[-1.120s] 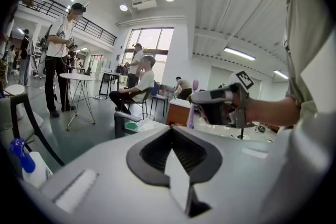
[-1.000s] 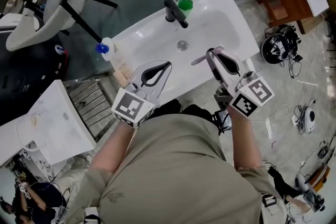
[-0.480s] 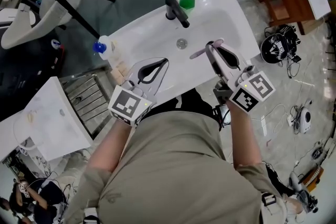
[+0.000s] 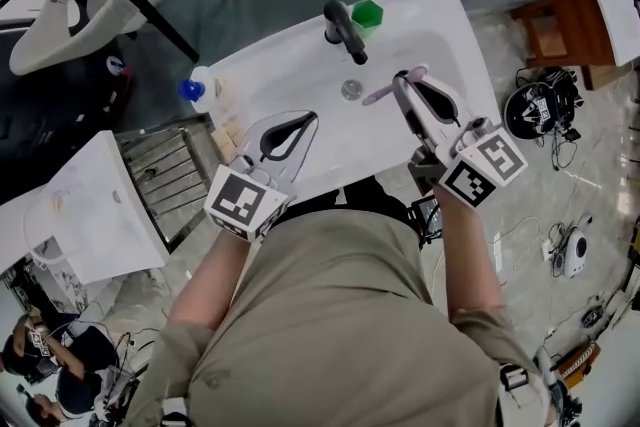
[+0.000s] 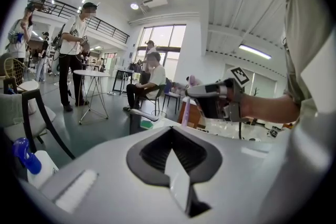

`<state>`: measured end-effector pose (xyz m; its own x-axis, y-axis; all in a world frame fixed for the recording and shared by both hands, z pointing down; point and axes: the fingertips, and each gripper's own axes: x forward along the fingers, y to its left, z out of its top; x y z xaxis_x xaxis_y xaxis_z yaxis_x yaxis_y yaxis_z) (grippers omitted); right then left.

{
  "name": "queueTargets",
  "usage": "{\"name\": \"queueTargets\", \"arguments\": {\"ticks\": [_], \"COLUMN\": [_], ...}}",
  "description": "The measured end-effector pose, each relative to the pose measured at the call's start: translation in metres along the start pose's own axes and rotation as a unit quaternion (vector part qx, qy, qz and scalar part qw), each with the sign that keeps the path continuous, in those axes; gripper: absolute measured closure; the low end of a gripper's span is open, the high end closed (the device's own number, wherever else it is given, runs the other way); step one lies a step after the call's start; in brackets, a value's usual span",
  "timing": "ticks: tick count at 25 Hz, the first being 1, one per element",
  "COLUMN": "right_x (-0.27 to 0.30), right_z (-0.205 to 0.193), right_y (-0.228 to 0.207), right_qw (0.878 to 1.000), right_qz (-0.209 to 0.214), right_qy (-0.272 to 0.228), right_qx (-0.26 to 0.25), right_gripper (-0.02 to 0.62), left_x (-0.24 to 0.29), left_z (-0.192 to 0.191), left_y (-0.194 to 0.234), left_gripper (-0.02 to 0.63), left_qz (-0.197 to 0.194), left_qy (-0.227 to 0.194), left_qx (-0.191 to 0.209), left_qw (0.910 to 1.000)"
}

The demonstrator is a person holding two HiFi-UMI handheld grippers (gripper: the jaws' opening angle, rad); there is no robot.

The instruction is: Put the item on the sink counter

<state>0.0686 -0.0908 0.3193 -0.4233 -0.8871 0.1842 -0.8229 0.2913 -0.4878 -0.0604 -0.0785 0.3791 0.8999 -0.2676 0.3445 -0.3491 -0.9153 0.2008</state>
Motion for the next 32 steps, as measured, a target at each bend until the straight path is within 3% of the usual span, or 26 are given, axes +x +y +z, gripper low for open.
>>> {"name": "queueTargets", "arguments": {"ticks": [14, 32], "right_x": [0.027, 0.054], "right_z": [0.017, 0.022], "right_y": [-0.043, -0.081], "right_qw": [0.999, 0.997], "right_qz": [0.043, 0.059], "right_qy": [0.025, 0.045], "right_qx": [-0.001, -0.008], "right_gripper": [0.563, 0.563], "left_x": [0.021, 0.034], "left_z": [0.004, -0.001], "left_y": [0.010, 0.014], "left_gripper": [0.600, 0.600], "left_qz": [0.062, 0.101], "left_qy": [0.009, 0.010], "left_qx": [-0.022, -0.042], "left_qw": [0.9978, 0.9939]}}
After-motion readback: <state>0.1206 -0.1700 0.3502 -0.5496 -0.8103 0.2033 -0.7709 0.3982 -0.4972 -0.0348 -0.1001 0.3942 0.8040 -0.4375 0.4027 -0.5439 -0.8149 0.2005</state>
